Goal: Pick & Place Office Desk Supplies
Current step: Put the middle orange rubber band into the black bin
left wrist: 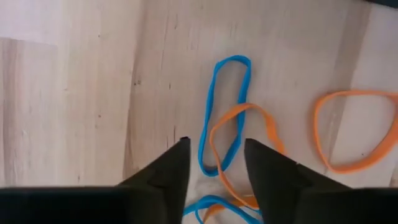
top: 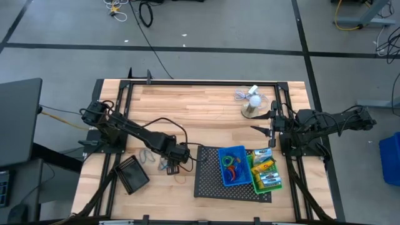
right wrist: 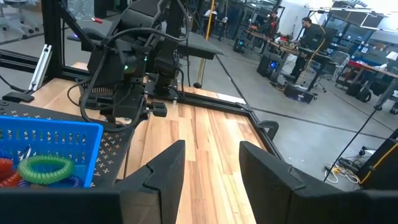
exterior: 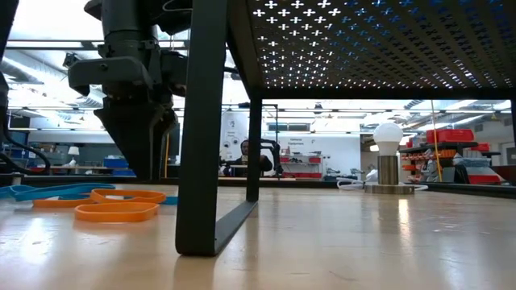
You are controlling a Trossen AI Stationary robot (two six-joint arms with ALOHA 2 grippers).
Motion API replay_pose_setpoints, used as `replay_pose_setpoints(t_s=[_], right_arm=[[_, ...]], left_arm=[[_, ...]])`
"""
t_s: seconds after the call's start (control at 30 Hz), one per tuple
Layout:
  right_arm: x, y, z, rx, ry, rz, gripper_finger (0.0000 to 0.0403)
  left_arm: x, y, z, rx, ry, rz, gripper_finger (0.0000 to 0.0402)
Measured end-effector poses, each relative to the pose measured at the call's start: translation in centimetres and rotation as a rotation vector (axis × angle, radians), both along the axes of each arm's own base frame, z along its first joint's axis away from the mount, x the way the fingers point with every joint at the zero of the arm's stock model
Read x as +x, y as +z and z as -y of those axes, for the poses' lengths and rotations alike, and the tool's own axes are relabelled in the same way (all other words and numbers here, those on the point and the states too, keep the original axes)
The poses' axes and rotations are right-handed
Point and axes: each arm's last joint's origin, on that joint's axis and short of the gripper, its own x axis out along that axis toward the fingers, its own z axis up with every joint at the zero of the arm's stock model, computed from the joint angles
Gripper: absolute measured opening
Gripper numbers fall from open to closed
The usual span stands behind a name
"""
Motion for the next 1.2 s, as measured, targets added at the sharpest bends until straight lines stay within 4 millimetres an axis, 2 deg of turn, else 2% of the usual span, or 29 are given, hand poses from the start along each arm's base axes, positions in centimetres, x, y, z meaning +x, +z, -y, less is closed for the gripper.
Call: replay_pose_setpoints(t_s=[0.1,0.23,0.47,0.83,0.97,1.2], right_arm=[[0.0,0.0,0.0,0.000,0.000,0.000,0.0160],[0.0,0.0,0.0,0.000,0.000,0.000,0.0160],[0.0,0.0,0.0,0.000,0.000,0.000,0.0160],[0.0,0.0,0.0,0.000,0.000,0.001,0.0160],[0.0,0.0,0.0,0.000,0.000,0.001,0.0160],[0.0,0.1,0.0,-0.005,0.001,0.006,0.0160]], left_arm=[[0.0,0.0,-0.1,0.001,-0.001,-0.001,0.0183],[0.0,-0.4,-0.4,-0.015,0.004,0.001,0.0190],[-0.2,-1.1,-0.7,-0.005,0.016,0.018,0.0161],[0.0,-1.0,-0.5,-0.013,-0.035,0.039,0.0079],[0.0,-1.5,-0.4,-0.032,-0.034,0.016,0.0077],[0.4,-2.6,-0.3,-0.040,-0.044,-0.014,0.0097]])
